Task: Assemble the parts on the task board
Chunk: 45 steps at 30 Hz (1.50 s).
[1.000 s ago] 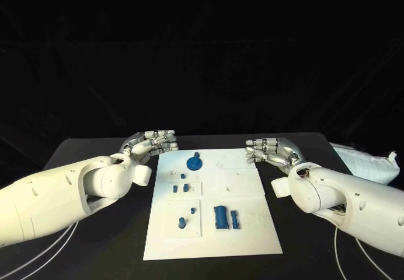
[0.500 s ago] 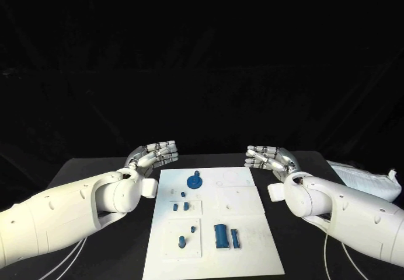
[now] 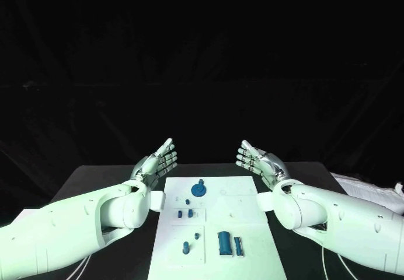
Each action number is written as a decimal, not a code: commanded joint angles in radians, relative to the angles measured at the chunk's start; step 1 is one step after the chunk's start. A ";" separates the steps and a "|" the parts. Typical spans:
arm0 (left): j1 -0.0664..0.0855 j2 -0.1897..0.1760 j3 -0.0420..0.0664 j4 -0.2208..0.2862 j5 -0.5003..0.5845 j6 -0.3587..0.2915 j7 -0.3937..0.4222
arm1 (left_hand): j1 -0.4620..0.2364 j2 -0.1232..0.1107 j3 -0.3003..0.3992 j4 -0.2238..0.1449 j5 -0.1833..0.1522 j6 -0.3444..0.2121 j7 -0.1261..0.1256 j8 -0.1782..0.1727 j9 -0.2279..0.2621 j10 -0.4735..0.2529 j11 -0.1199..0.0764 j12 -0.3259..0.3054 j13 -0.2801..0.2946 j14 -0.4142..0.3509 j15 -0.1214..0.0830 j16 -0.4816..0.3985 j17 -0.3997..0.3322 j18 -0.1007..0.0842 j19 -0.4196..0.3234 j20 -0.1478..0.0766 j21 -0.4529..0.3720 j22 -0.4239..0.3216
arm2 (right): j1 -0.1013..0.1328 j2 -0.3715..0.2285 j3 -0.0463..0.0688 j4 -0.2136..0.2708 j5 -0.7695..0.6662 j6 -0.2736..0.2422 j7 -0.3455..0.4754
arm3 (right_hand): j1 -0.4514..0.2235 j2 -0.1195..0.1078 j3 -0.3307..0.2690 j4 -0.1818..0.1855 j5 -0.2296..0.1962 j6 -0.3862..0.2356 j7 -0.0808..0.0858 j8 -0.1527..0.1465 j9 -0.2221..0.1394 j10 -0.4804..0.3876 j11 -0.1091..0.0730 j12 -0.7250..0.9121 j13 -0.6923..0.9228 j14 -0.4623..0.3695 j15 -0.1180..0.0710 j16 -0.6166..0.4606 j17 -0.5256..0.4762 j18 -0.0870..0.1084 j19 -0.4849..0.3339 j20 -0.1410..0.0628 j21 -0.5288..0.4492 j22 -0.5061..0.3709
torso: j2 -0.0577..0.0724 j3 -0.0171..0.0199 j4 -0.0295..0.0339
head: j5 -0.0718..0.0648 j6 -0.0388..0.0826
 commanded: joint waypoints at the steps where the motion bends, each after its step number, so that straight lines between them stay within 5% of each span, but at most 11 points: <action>1: -0.014 0.002 0.006 0.034 -0.063 -0.181 0.061 | -0.219 0.005 -0.042 -0.003 -0.019 -0.148 -0.027 -0.009 -0.006 -0.155 -0.084 -0.011 -0.005 -0.146 -0.047 -0.011 -0.006 -0.035 -0.104 -0.045 -0.007 -0.063 | 0.015 -0.004 -0.021 0.042 0.088 -0.164 0.084 | -0.228 0.001 -0.068 -0.004 -0.028 -0.154 -0.094 -0.007 -0.006 -0.175 -0.028 -0.010 -0.004 -0.188 -0.006 -0.008 -0.027 -0.037 -0.163 -0.099 -0.032 -0.100 | -0.007 0.0004 0.0041 | 0.000 0.001; 6: -0.030 0.002 0.013 0.071 -0.086 -0.266 0.081 | -0.307 0.005 -0.057 -0.003 -0.019 -0.208 -0.027 -0.009 -0.006 -0.217 -0.084 -0.011 -0.005 -0.205 -0.047 -0.011 -0.006 -0.046 -0.146 -0.063 -0.007 -0.088 | 0.034 -0.008 -0.054 0.088 0.121 -0.229 0.110 | -0.320 0.001 -0.068 -0.004 -0.028 -0.216 -0.094 -0.007 -0.006 -0.246 -0.028 -0.010 -0.004 -0.264 -0.006 -0.008 -0.027 -0.040 -0.230 -0.099 -0.105 -0.100 | -0.007 0.0004 0.0041 | 0.000 0.001; 7: -0.032 0.002 0.014 0.075 -0.089 -0.276 0.083 | -0.322 0.005 -0.060 -0.003 -0.019 -0.219 -0.027 -0.009 -0.006 -0.228 -0.084 -0.011 -0.005 -0.215 -0.047 -0.011 -0.006 -0.046 -0.154 -0.066 -0.007 -0.093 | 0.036 -0.009 -0.057 0.092 0.125 -0.236 0.112 | -0.336 0.001 -0.068 -0.004 -0.028 -0.227 -0.094 -0.007 -0.006 -0.259 -0.028 -0.010 -0.004 -0.278 -0.006 -0.008 -0.027 -0.113 -0.241 -0.099 -0.105 -0.100 | -0.007 0.0004 0.0041 | 0.000 0.001; 8: -0.034 0.002 0.015 0.079 -0.092 -0.284 0.085 | -0.337 0.005 -0.063 -0.003 -0.019 -0.229 -0.027 -0.009 -0.006 -0.239 -0.084 -0.011 -0.005 -0.225 -0.047 -0.011 -0.006 -0.046 -0.161 -0.069 -0.007 -0.097 | 0.037 -0.009 -0.060 0.096 0.127 -0.240 0.114 | -0.352 0.001 -0.068 -0.004 -0.028 -0.237 -0.094 -0.007 -0.006 -0.270 -0.028 -0.010 -0.004 -0.290 -0.006 -0.008 -0.027 -0.113 -0.252 -0.099 -0.105 -0.100 | -0.007 0.0004 0.0041 | 0.000 0.001; 9: -0.035 0.002 0.016 0.082 -0.094 -0.291 0.087 | -0.352 0.005 -0.134 -0.003 -0.019 -0.239 -0.027 -0.009 -0.006 -0.249 -0.084 -0.011 -0.005 -0.234 -0.047 -0.011 -0.006 -0.117 -0.168 -0.073 -0.007 -0.101 | 0.038 -0.009 -0.061 0.098 0.129 -0.243 0.115 | -0.368 0.001 -0.068 -0.004 -0.028 -0.248 -0.094 -0.007 -0.006 -0.283 -0.028 -0.010 -0.004 -0.303 -0.006 -0.008 -0.027 -0.113 -0.264 -0.099 -0.105 -0.100 | -0.007 0.0004 0.0041 | 0.000 0.001; 10: -0.036 0.002 0.016 0.085 -0.095 -0.297 0.088 | -0.371 0.005 -0.134 -0.003 -0.019 -0.252 -0.027 -0.009 -0.006 -0.263 -0.084 -0.011 -0.005 -0.247 -0.047 -0.011 -0.006 -0.117 -0.176 -0.144 -0.007 -0.107 | 0.038 -0.009 -0.061 0.098 0.129 -0.244 0.116 | -0.388 0.001 -0.068 -0.004 -0.028 -0.261 -0.094 -0.007 -0.006 -0.297 -0.028 -0.010 -0.004 -0.320 -0.006 -0.008 -0.027 -0.113 -0.278 -0.099 -0.105 -0.100 | -0.007 0.0004 0.0041 | 0.000 0.001; 17: -0.037 0.002 0.016 0.085 -0.096 -0.299 0.089 | -0.457 0.005 -0.134 -0.003 -0.019 -0.311 -0.027 -0.009 -0.006 -0.324 -0.084 -0.011 -0.005 -0.305 -0.047 -0.011 -0.006 -0.117 -0.219 -0.144 -0.007 -0.131 | 0.038 -0.009 -0.061 0.098 0.129 -0.244 0.116 | -0.477 0.001 -0.068 -0.004 -0.028 -0.322 -0.094 -0.007 -0.006 -0.367 -0.028 -0.010 -0.004 -0.394 -0.006 -0.008 -0.027 -0.113 -0.342 -0.099 -0.105 -0.100 | -0.007 0.0004 0.0041 | 0.000 0.001; 18: -0.037 0.002 0.016 0.085 -0.096 -0.299 0.089 | -0.468 0.005 -0.134 -0.003 -0.019 -0.317 -0.027 -0.009 -0.006 -0.331 -0.084 -0.011 -0.005 -0.312 -0.047 -0.011 -0.006 -0.117 -0.223 -0.144 -0.007 -0.202 | 0.038 -0.009 -0.061 0.098 0.129 -0.244 0.116 | -0.484 0.001 -0.068 -0.004 -0.028 -0.327 -0.094 -0.007 -0.006 -0.371 -0.028 -0.010 -0.004 -0.399 -0.006 -0.008 -0.027 -0.113 -0.347 -0.099 -0.105 -0.100 | -0.007 0.0004 0.0041 | 0.000 0.001; 30: -0.037 0.002 0.016 0.085 -0.096 -0.299 0.089 | -0.560 0.005 -0.134 -0.003 -0.019 -0.380 -0.027 -0.009 -0.006 -0.397 -0.084 -0.011 -0.005 -0.373 -0.047 -0.011 -0.006 -0.117 -0.264 -0.144 -0.007 -0.202 | 0.038 -0.009 -0.061 0.098 0.129 -0.244 0.116 | -0.584 0.001 -0.068 -0.004 -0.028 -0.395 -0.094 -0.007 -0.006 -0.449 -0.028 -0.010 -0.004 -0.483 -0.006 -0.008 -0.027 -0.113 -0.419 -0.099 -0.105 -0.100 | -0.007 0.0004 0.0041 | 0.000 0.001; 31: -0.037 0.002 0.016 0.085 -0.096 -0.299 0.089 | -0.566 0.005 -0.134 -0.003 -0.019 -0.384 -0.027 -0.009 -0.006 -0.401 -0.084 -0.011 -0.005 -0.377 -0.047 -0.011 -0.006 -0.117 -0.336 -0.144 -0.007 -0.202 | 0.038 -0.009 -0.061 0.098 0.129 -0.244 0.116 | -0.590 0.001 -0.068 -0.004 -0.028 -0.399 -0.094 -0.007 -0.006 -0.454 -0.028 -0.010 -0.004 -0.488 -0.006 -0.008 -0.027 -0.113 -0.424 -0.099 -0.105 -0.100 | -0.007 0.0004 0.0041 | 0.000 0.001; 45: -0.037 0.002 0.016 0.085 -0.096 -0.299 0.089 | -0.704 0.005 -0.134 -0.003 -0.019 -0.478 -0.027 -0.009 -0.006 -0.498 -0.084 -0.011 -0.005 -0.469 -0.047 -0.011 -0.006 -0.117 -0.336 -0.144 -0.007 -0.202 | 0.038 -0.009 -0.061 0.098 0.129 -0.244 0.116 | -0.736 0.001 -0.068 -0.004 -0.028 -0.496 -0.094 -0.007 -0.006 -0.564 -0.028 -0.010 -0.004 -0.607 -0.006 -0.008 -0.027 -0.113 -0.527 -0.099 -0.105 -0.100 | -0.007 0.0004 0.0041 | 0.000 0.001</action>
